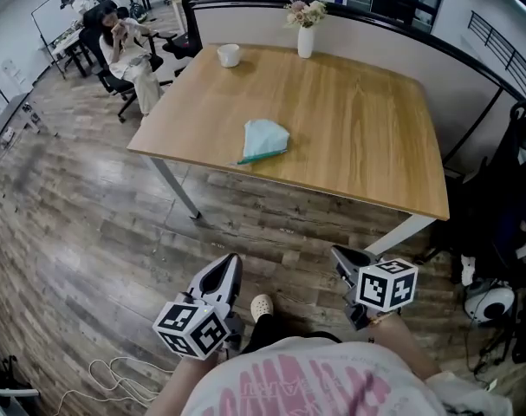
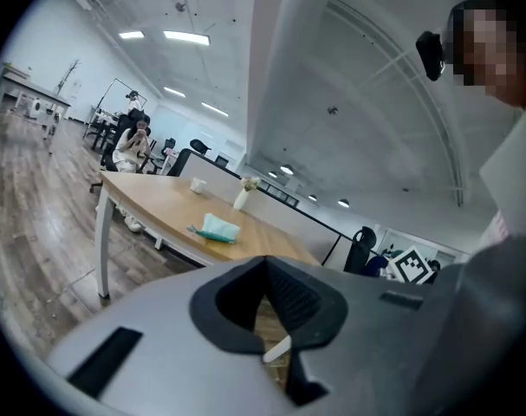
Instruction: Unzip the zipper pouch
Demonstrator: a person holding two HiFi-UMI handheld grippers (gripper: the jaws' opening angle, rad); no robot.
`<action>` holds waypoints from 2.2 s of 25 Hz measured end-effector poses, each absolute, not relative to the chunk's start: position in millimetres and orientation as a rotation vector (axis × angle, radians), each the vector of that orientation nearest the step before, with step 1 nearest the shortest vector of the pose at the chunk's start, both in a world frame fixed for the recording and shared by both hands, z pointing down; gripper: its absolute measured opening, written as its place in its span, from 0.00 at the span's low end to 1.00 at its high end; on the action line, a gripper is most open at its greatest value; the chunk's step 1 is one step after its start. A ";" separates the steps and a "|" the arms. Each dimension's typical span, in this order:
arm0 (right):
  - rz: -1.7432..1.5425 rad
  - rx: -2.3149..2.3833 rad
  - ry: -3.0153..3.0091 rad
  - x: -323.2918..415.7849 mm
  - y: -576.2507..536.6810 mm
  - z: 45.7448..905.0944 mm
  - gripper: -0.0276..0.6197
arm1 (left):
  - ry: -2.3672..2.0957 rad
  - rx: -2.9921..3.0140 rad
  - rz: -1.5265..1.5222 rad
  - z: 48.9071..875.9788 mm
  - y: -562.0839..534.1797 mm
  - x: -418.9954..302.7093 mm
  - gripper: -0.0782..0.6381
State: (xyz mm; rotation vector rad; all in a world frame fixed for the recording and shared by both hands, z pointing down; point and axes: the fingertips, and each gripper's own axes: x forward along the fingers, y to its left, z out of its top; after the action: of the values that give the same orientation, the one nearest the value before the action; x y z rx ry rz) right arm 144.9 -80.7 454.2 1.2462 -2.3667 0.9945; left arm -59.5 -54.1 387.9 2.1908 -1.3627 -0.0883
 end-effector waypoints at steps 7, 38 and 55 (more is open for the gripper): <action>0.937 1.341 -2.389 117.6 -174.9 429.5 0.04 | -1.315 2.287 -0.075 369.9 -153.7 -90.9 0.11; 1.051 0.902 -2.251 57.3 -414.5 534.2 0.38 | -1.434 1.972 -0.058 445.0 -316.8 -133.0 0.11; 1.599 0.821 -2.327 -29.9 -370.7 495.2 0.09 | -1.303 2.042 -0.089 447.7 -290.3 -134.7 0.11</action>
State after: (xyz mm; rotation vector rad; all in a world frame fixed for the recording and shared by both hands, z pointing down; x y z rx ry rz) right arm -29.9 -370.7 495.2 0.8210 -2.3269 1.5990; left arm -134.7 -290.3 447.7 2.0423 -1.3027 -0.0887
